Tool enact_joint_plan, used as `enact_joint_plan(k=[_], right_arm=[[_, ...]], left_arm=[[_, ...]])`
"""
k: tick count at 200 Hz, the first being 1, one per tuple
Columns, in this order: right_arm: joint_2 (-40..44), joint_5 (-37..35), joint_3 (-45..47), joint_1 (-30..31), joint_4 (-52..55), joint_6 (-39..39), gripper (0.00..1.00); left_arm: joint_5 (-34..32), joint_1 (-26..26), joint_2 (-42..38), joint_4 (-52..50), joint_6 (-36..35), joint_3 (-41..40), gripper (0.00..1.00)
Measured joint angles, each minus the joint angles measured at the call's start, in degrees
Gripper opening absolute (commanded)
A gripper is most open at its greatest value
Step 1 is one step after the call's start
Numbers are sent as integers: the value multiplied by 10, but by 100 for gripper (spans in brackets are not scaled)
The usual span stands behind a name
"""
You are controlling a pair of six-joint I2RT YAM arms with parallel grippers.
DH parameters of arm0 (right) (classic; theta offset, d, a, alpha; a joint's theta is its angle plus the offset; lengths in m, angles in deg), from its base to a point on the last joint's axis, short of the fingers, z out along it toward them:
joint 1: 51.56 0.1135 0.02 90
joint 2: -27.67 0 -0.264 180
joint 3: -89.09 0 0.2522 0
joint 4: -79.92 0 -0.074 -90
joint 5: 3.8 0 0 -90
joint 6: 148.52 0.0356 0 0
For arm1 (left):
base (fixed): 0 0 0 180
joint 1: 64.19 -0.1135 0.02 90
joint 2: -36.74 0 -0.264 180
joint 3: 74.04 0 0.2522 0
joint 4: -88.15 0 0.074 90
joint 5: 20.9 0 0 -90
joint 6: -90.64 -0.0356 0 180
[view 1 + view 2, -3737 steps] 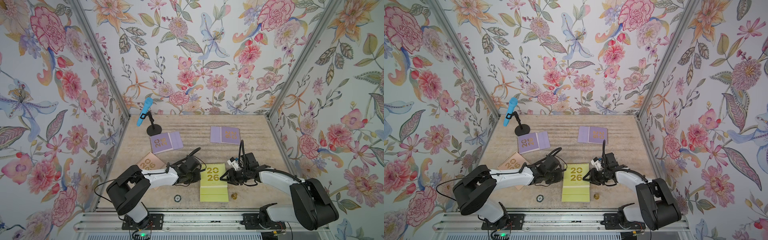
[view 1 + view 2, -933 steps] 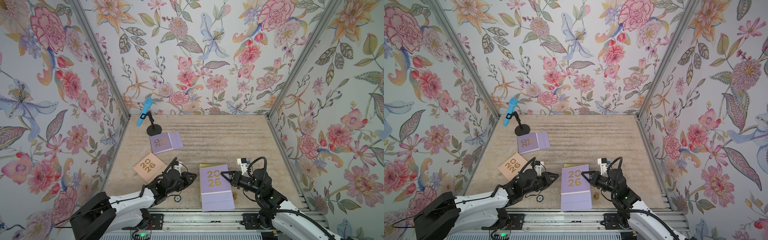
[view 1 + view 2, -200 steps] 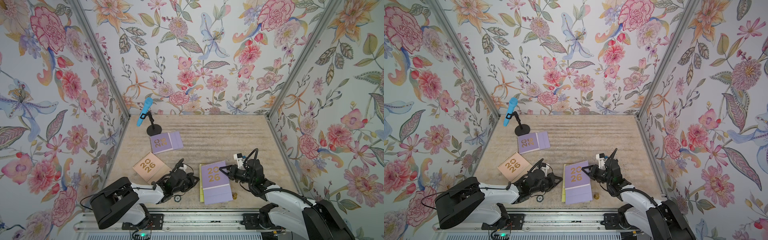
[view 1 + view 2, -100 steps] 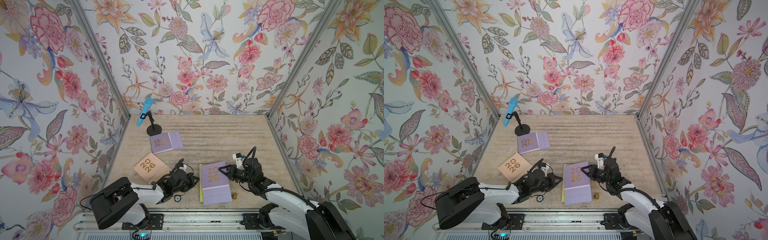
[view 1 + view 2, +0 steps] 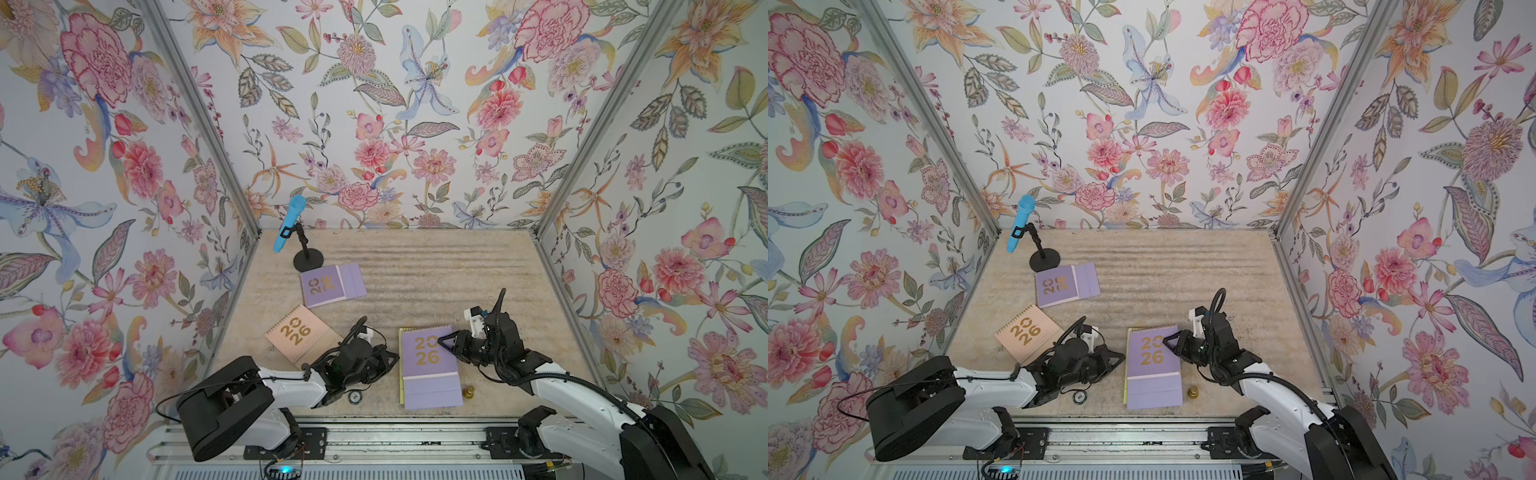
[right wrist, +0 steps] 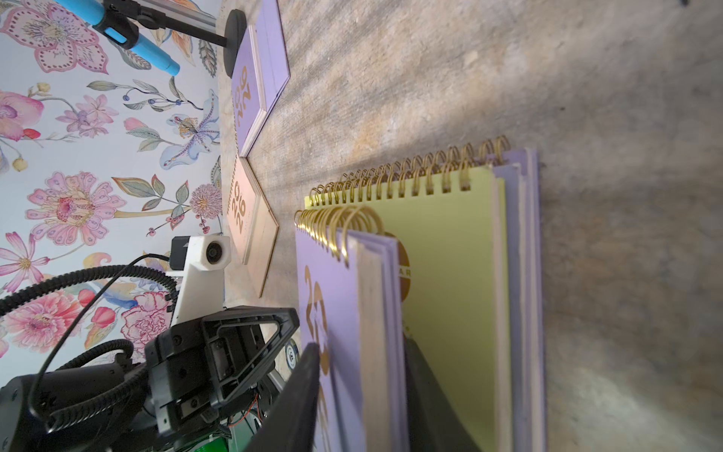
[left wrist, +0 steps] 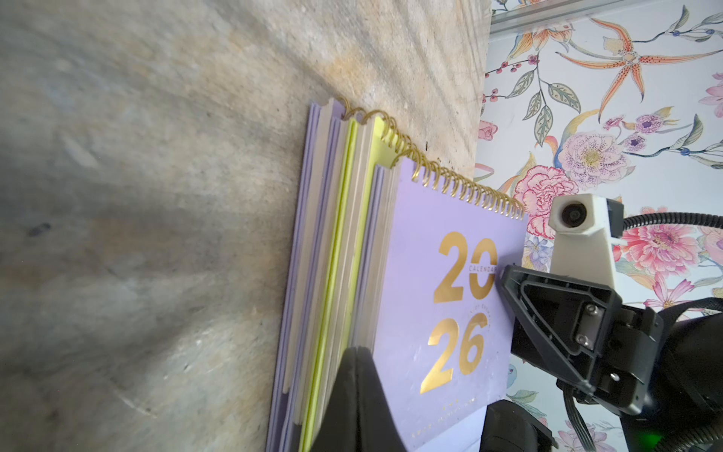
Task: Stack the calendars
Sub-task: Place the calendar at the calendar.
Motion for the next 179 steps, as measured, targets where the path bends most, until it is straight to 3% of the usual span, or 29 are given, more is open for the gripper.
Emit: enact_joint_plan(k=[179], right_arm=[[-32,-39,-28,3,60,-12,43]], left_arm=[[0,0,-9,-19,-1,0,3]])
